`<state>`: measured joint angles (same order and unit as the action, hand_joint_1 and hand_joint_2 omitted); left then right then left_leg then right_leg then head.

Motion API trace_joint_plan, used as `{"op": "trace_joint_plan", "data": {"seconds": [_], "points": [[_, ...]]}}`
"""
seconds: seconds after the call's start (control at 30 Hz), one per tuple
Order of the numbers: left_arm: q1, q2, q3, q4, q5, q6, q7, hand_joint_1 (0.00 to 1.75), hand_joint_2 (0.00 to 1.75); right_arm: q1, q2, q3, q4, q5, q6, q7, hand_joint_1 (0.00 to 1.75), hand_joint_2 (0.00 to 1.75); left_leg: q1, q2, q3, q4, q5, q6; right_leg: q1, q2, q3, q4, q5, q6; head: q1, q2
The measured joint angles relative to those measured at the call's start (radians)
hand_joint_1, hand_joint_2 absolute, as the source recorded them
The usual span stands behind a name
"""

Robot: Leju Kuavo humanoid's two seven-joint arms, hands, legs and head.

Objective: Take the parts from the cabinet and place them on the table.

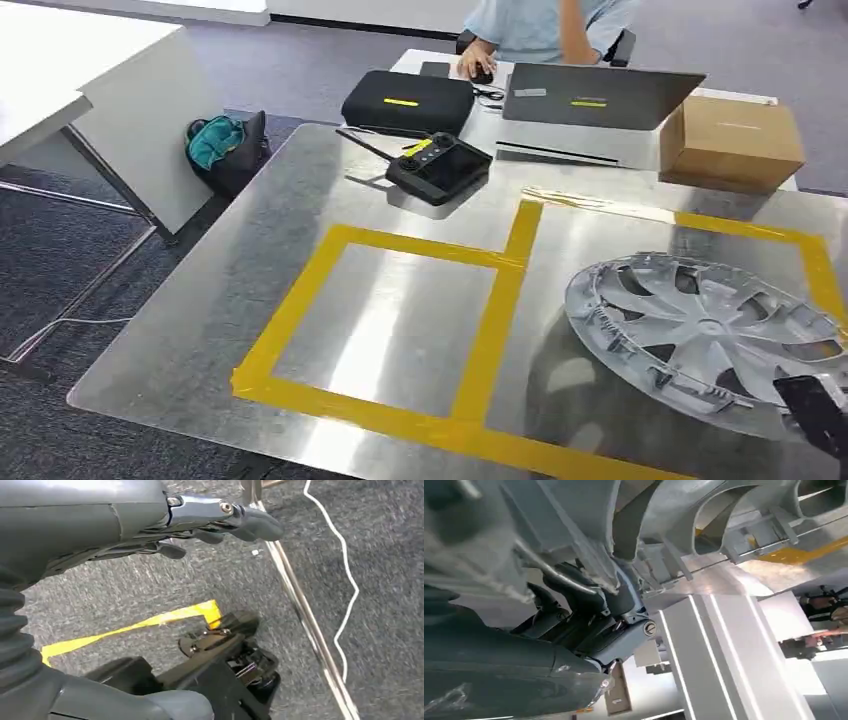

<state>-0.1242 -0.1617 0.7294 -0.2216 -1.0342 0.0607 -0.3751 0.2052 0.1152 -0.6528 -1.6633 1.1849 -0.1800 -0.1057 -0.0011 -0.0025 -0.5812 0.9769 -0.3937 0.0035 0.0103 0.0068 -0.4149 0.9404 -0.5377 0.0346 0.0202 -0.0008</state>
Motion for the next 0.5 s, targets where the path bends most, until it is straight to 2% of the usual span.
{"op": "trace_joint_plan", "data": {"seconds": [0.13,0.17,0.2,0.23,0.3,0.33,0.5], "points": [[-0.002,0.000,-0.005,0.000,-0.001,-0.010,0.008,0.00,1.75,-0.012,-0.017,0.033,0.028,0.001,-0.012,0.013,1.75,1.75,0.000,0.000,0.000,0.000,0.000,0.000,0.000,0.000,0.000,0.000,0.000,0.000,0.000,0.000],[-0.002,0.000,-0.005,0.000,-0.001,-0.011,0.008,0.00,1.75,-0.013,-0.020,0.038,0.033,0.001,-0.012,0.013,1.66,1.75,0.000,0.000,0.000,0.000,0.000,0.000,0.000,0.000,0.000,0.000,0.000,0.000,0.000,0.000],[-0.002,0.000,-0.006,0.000,-0.001,-0.012,0.008,0.00,1.75,-0.013,-0.023,0.043,0.036,0.000,-0.014,0.013,0.54,1.75,0.000,0.000,0.000,0.000,0.000,0.000,0.000,0.000,0.000,0.000,0.000,0.000,0.000,0.000],[-0.002,0.000,-0.008,0.000,-0.002,-0.012,0.009,0.00,1.75,-0.013,-0.026,0.049,0.039,-0.001,-0.020,0.019,0.00,1.75,0.000,0.000,0.000,0.000,0.000,0.000,0.000,0.000,0.000,0.000,0.001,0.001,0.000,0.000],[-0.002,0.000,-0.013,0.000,0.001,-0.007,0.008,0.00,1.75,-0.011,-0.034,0.064,0.044,-0.010,-0.033,0.032,0.00,1.75,0.000,0.000,0.000,0.000,0.000,0.000,0.000,0.000,0.000,0.000,0.001,0.001,0.000,0.000],[-0.002,0.000,-0.013,0.000,0.008,-0.003,0.006,0.00,0.00,-0.009,-0.036,0.072,0.045,-0.015,-0.040,0.038,0.00,0.00,0.000,0.000,0.000,0.000,0.000,0.000,0.000,0.000,0.000,0.000,0.001,0.001,0.000,0.000],[-0.002,0.000,-0.013,0.000,0.019,0.014,0.005,0.00,0.00,0.005,-0.041,0.105,0.041,-0.087,-0.047,0.042,0.00,0.00,0.000,0.000,0.000,0.000,0.000,0.000,0.000,0.000,0.000,0.000,0.001,0.001,0.000,0.000]]}}
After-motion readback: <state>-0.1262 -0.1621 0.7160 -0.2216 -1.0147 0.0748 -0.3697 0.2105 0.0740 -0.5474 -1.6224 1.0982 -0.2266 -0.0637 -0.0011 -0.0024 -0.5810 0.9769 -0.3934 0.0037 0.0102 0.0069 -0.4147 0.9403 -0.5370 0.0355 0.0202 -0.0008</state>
